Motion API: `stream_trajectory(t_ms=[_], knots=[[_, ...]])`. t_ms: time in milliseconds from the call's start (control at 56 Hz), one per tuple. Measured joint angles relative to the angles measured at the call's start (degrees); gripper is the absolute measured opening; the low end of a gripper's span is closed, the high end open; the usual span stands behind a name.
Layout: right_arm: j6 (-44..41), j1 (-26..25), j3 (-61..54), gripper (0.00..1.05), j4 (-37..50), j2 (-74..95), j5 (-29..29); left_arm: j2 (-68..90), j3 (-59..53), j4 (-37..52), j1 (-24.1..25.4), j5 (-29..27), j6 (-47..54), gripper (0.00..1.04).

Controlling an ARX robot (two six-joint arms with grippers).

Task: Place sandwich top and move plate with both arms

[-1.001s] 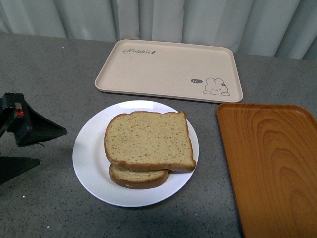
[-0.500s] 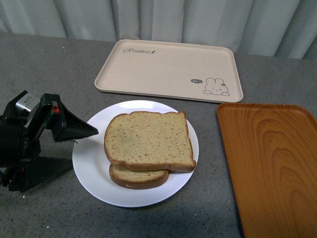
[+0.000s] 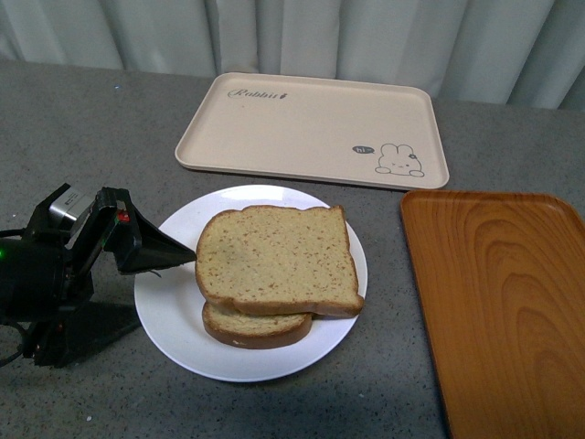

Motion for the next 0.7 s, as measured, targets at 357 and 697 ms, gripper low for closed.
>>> stream_trajectory(t_ms=[357, 697], knots=[[0.00, 0.00, 0.00, 0.96, 0.00, -0.02, 0.00, 0.11, 0.02, 0.24, 0.00, 0.13, -1.51, 0.94], [0.00, 0.00, 0.00, 0.96, 0.00, -0.02, 0.00, 0.85, 0.00, -0.46, 0.07, -0.17, -1.64, 0.64]])
